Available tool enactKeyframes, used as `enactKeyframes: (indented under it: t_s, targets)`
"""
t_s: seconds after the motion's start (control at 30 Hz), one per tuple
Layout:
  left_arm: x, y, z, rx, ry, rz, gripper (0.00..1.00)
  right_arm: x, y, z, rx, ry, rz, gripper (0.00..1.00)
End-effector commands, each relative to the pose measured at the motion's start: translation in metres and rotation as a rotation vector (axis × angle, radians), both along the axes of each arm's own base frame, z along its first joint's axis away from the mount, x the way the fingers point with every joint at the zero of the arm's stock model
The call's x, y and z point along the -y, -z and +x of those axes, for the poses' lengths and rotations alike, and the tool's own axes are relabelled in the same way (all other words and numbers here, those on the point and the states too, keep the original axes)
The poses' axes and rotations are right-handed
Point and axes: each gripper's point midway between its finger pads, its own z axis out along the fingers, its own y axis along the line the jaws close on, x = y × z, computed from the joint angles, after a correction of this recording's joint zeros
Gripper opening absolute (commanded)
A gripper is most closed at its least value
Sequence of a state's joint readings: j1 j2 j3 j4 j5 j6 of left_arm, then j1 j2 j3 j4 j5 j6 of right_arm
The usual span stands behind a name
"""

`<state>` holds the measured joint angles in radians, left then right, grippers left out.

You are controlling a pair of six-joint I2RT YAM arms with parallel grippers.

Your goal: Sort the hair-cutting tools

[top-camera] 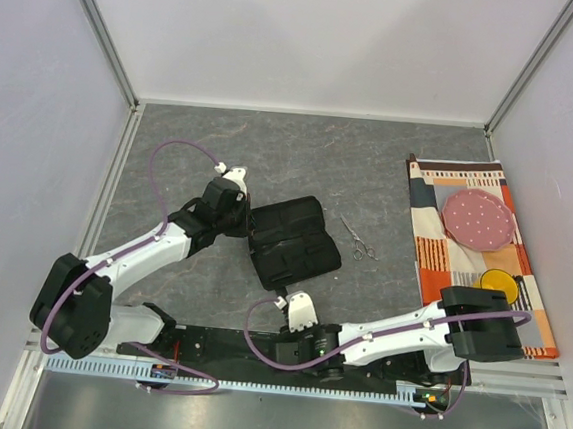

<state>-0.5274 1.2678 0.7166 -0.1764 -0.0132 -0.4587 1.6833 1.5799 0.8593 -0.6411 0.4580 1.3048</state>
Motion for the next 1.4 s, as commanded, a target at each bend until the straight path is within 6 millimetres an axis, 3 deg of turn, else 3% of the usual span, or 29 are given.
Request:
enactKeyframes:
  t_s: [0.0,0.17,0.3,0.43,0.57,0.63,0.67,0.87,1.2,1.37]
  targets:
    - [0.002,0.004,0.0,-0.017,0.011,0.01,0.02,0.005,0.017,0.0,-0.035,0.001,-0.01,0.46]
    - [0.001,0.005,0.0,-0.02,0.012,0.014,0.02,0.012,0.016,0.001,-0.035,0.002,-0.009,0.32]
    - [0.001,0.009,-0.001,-0.038,0.001,0.013,0.03,0.018,0.016,0.001,-0.037,0.0,-0.02,0.28]
    - [0.001,0.015,0.0,-0.062,-0.002,0.023,0.18,0.021,0.011,0.003,-0.025,-0.003,-0.019,0.27]
    - [0.0,0.016,0.0,-0.064,-0.006,0.026,0.24,0.024,0.007,0.006,-0.012,-0.004,-0.02,0.25]
    - [-0.001,0.015,0.001,-0.06,-0.01,0.03,0.24,0.023,0.006,0.007,-0.006,-0.004,-0.015,0.28]
    - [-0.001,0.015,0.001,-0.059,-0.012,0.032,0.24,0.021,0.005,0.007,-0.005,-0.005,-0.011,0.37]
    - [-0.001,0.013,0.002,-0.057,-0.013,0.028,0.24,0.006,-0.009,0.012,0.03,-0.019,0.016,0.53]
    - [0.002,-0.001,0.003,-0.029,-0.01,0.003,0.26,-0.008,-0.021,0.031,0.075,0.022,0.046,0.55]
    - [0.002,-0.003,0.004,-0.024,-0.013,-0.001,0.29,-0.012,-0.011,0.032,0.054,0.019,0.033,0.56]
